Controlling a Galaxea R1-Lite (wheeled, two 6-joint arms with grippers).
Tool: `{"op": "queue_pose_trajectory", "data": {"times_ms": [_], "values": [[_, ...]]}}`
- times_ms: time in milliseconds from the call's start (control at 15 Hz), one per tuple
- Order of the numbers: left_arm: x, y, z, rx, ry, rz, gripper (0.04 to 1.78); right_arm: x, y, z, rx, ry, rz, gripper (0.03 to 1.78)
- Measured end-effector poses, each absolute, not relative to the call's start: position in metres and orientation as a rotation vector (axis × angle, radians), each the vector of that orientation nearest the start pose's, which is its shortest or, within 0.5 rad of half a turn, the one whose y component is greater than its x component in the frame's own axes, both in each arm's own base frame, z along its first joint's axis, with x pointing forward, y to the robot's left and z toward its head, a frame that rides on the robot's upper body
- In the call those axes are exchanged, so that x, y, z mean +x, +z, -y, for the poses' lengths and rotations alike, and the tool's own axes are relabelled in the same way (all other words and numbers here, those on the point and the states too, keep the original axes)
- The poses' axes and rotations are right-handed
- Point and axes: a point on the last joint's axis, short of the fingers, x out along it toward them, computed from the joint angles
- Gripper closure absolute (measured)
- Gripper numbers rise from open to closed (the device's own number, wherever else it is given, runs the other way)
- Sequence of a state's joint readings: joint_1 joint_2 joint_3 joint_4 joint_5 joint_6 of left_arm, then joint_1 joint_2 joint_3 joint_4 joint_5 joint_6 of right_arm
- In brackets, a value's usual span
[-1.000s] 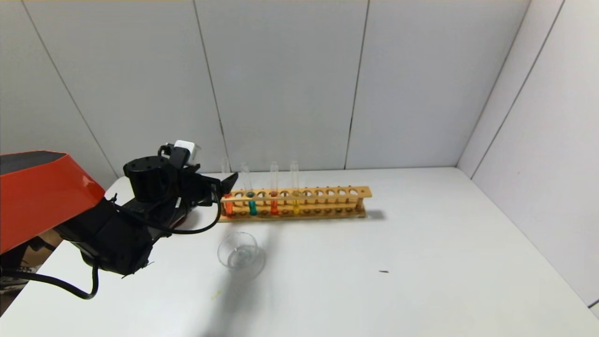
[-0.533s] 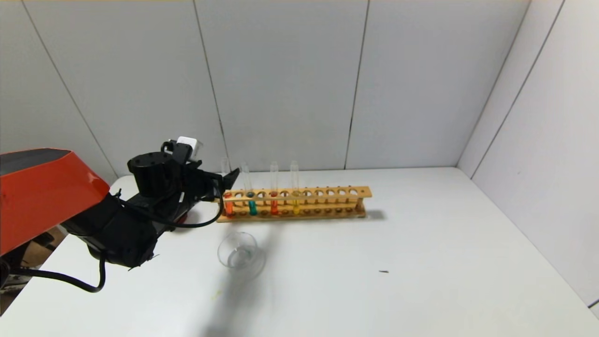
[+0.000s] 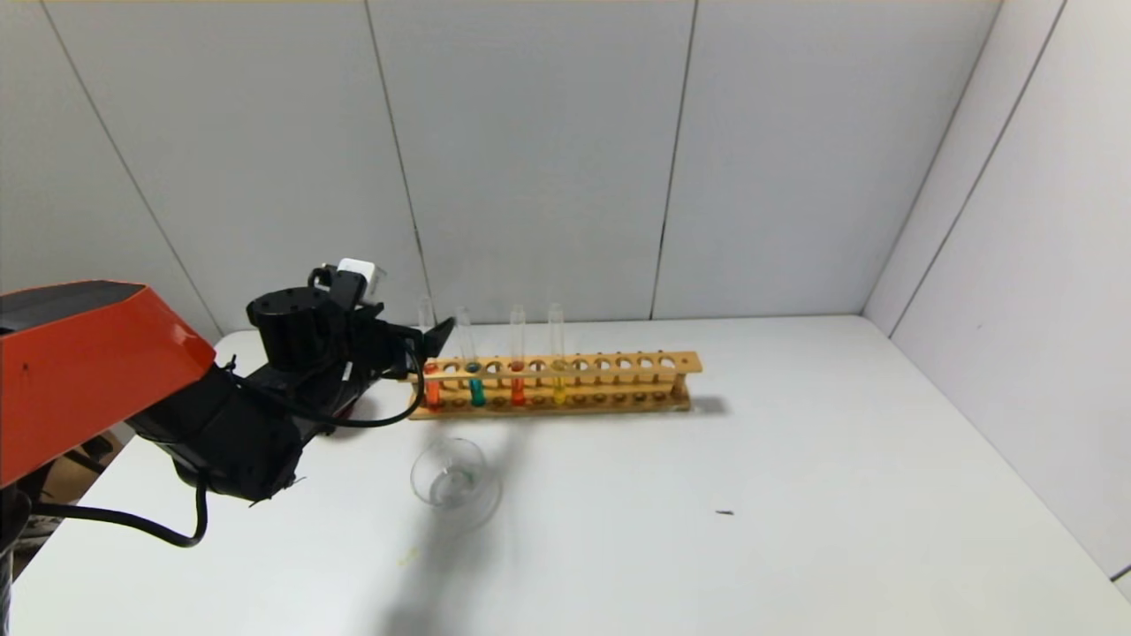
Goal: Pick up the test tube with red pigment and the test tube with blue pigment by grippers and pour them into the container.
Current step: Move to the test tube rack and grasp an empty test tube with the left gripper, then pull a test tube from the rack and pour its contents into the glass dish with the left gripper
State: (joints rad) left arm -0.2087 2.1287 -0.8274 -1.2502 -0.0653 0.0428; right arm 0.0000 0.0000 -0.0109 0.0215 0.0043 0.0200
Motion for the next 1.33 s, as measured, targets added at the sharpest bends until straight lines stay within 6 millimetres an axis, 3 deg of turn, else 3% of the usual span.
{"op": "queue_pose_trajectory", "data": {"times_ms": [200,333,467,733,867,1333], "values": [[0.3743,0.0996,0.0799,0.046,-0.273,-0.045,0.09,-0.0236,0.0763,-0.0001,0.020,0.004,-0.010,0.10],[0.3752,0.0991,0.0798,0.046,-0.273,-0.045,0.22,-0.0236,0.0763,-0.0001,0.020,0.004,-0.010,0.10],[0.3758,0.0984,0.0798,0.046,-0.272,-0.045,0.45,-0.0236,0.0763,-0.0001,0.019,0.004,-0.010,0.10],[0.3756,0.0984,0.0797,0.046,-0.269,-0.044,1.17,-0.0236,0.0763,-0.0001,0.020,0.004,-0.010,0.10],[0.3745,0.0976,0.0796,0.047,-0.269,-0.046,1.44,-0.0236,0.0763,-0.0001,0.020,0.004,-0.010,0.10],[0.3711,0.0998,0.0790,0.047,-0.269,-0.045,1.51,-0.0236,0.0763,-0.0001,0.020,0.004,-0.010,0.10]]}}
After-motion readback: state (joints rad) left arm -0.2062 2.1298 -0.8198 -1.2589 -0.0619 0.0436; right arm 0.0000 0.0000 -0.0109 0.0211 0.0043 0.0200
